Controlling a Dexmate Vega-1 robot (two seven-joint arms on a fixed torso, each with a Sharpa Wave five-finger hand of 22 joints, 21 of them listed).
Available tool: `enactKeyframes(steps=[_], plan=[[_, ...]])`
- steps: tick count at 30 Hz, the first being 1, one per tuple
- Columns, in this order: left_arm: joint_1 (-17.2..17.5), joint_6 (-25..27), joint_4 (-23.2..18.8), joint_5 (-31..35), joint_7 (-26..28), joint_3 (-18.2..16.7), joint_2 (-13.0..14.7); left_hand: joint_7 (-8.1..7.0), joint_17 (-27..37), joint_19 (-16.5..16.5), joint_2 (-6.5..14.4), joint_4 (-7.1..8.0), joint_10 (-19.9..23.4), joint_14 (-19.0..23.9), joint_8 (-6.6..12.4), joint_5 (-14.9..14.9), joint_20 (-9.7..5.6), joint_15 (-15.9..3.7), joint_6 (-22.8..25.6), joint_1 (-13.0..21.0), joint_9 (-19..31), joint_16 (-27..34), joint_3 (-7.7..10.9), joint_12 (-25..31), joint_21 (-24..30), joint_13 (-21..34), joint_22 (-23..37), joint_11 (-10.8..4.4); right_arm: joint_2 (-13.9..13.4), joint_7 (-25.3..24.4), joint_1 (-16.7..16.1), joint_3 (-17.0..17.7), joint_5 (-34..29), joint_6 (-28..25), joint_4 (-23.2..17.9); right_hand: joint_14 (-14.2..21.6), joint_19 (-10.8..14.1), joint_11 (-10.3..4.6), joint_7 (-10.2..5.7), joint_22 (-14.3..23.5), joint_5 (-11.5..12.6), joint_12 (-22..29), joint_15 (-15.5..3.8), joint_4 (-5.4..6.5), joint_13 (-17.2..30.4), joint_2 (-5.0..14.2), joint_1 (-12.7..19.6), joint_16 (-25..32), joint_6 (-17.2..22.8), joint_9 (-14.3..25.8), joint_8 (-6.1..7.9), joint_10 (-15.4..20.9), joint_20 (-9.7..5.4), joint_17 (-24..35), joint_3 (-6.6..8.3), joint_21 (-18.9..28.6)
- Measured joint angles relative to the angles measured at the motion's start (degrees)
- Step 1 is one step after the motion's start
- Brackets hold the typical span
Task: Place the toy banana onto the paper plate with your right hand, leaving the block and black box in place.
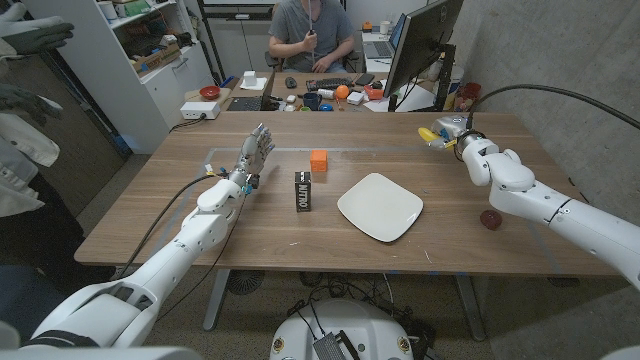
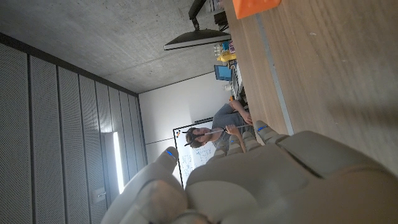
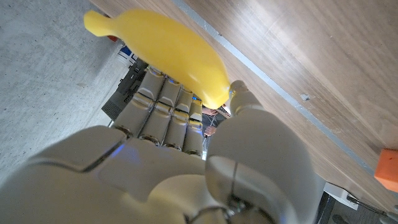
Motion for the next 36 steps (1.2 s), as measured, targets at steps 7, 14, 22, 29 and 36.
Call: enactKeyframes(steps=[7, 14, 22, 29, 36], plan=[[0.0, 0.0, 0.0, 0.0, -0.4, 0.2, 0.0, 0.0, 0.0, 0.0, 0.0, 0.17, 0.0, 0.0, 0.0, 0.0, 0.0, 0.0, 0.0, 0.0, 0.0, 0.0, -0.17, 0.0, -0.2, 0.0, 0.1, 0.0, -1.6, 0.2, -2.3, 1.4, -0.6, -0.3, -3.0, 0.0, -0.5, 0.0, 0.0, -0.7, 0.0, 0.0, 0.0, 0.0, 0.0, 0.0, 0.0, -0.4, 0.0, 0.0, -0.05, 0.0, 0.3, -0.3, 0.0, 0.0], [0.0, 0.0, -0.1, 0.0, -0.8, 0.2, 0.0, 0.0, 0.0, 0.0, 0.0, -0.07, 0.0, 0.0, 0.0, 0.0, 0.0, 0.0, 0.0, 0.0, 0.0, 0.0, -0.41, 0.0, -0.2, 0.0, 0.1, 0.0, -3.0, 0.3, -4.4, 2.7, -0.9, -0.4, -5.6, 0.3, -0.9, 0.01, 0.1, -1.3, 0.0, 0.0, -0.3, 0.4, 0.0, 0.0, 0.0, -0.9, 0.5, -0.2, -0.23, 0.0, 0.72, -0.7, 0.05, 0.0], [0.4, 0.0, -0.9, 0.0, -0.9, 0.3, 0.5, 0.0, 0.0, 0.0, 0.0, -0.07, 0.0, 0.0, 0.0, 0.0, 0.0, 0.0, 0.0, 0.0, 0.0, 0.0, -0.41, 0.0, -0.4, 0.0, 0.1, 0.0, -4.1, 0.6, -6.5, 4.1, -1.9, -0.2, -8.2, 0.3, -0.9, -0.23, 0.1, -1.9, 0.0, 0.0, -0.31, 0.4, 0.0, -0.01, 0.0, -1.0, 0.5, -0.2, -0.38, 0.2, 0.72, -0.8, 0.05, 0.0], [0.6, 0.0, -1.3, 0.0, -1.0, 0.3, 0.8, 0.0, 0.0, 0.3, 0.0, -0.07, 0.0, 0.0, 0.0, 0.0, 0.32, 0.0, 0.0, 0.0, 0.0, 0.0, -0.4, 0.0, -0.4, 0.0, 0.1, 0.0, -5.0, 0.9, -8.1, 5.3, -2.3, 0.4, -10.4, 0.5, -0.9, -0.13, 0.3, -2.2, 0.0, 0.0, -0.51, 0.4, 0.0, -0.01, 0.0, -1.1, 0.7, -0.2, -0.44, 0.3, 0.72, -1.1, 0.04, 0.0], [1.0, 0.1, -1.8, 0.0, -1.2, 0.3, 1.0, 0.0, 0.0, 0.3, 0.0, -0.07, 0.0, 0.0, 0.0, 0.0, 0.32, 0.0, 0.0, 0.0, 0.0, 0.0, -0.4, 0.0, -0.4, 0.0, 0.1, 0.0, -5.9, 1.0, -10.1, 6.7, -2.5, 0.9, -12.8, 0.7, -0.9, -0.2, 0.21, -2.8, 0.1, 0.0, -0.72, 0.39, 0.0, -0.01, 0.0, -1.2, 1.2, -0.3, -0.61, 0.4, 0.72, -1.2, 0.04, 0.0]])
